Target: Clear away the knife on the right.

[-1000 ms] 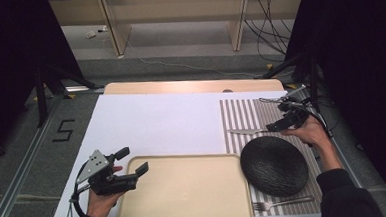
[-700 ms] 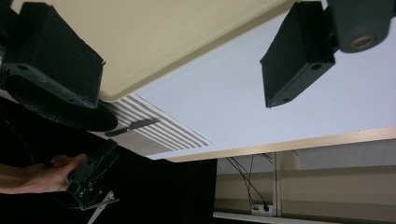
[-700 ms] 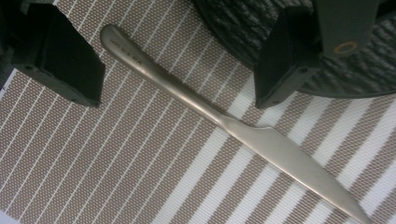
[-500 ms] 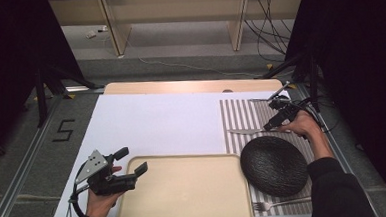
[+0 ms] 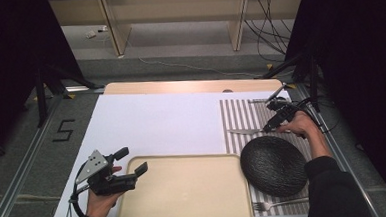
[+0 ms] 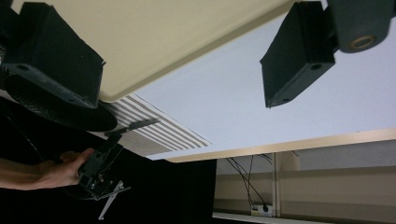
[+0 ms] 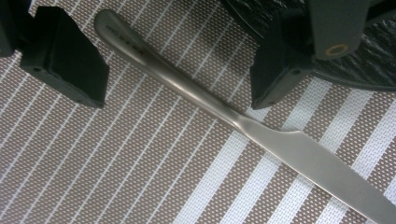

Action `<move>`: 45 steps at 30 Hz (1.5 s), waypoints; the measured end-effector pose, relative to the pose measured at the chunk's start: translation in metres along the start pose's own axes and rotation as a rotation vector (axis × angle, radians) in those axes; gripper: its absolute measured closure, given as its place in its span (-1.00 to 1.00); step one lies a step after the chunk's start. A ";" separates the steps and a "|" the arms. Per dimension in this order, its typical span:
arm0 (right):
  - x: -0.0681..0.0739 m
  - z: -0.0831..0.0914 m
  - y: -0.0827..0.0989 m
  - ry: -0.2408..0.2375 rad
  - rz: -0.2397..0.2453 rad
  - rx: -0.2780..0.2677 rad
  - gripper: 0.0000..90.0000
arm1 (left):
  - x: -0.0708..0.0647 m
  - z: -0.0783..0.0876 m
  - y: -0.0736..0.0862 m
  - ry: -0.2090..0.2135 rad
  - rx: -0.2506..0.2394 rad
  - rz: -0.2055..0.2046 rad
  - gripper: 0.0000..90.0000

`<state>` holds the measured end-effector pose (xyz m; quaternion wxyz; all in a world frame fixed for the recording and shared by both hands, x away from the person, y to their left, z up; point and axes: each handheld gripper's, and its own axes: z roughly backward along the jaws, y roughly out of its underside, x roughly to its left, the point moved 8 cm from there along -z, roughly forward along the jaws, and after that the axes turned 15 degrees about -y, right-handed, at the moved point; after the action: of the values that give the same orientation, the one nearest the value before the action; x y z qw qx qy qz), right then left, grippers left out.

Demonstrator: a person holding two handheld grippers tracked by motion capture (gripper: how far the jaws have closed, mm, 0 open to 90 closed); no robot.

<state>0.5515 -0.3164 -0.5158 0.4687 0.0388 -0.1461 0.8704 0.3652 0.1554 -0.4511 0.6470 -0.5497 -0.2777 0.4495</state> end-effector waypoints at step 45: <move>0.008 -0.015 0.002 -0.043 0.075 0.080 0.44 | 0.001 0.000 0.000 -0.005 0.001 0.008 -0.72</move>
<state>0.5464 -0.3064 -0.5293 0.4303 0.0708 -0.1227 0.8915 0.3653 0.1566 -0.4514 0.6448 -0.5492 -0.2770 0.4537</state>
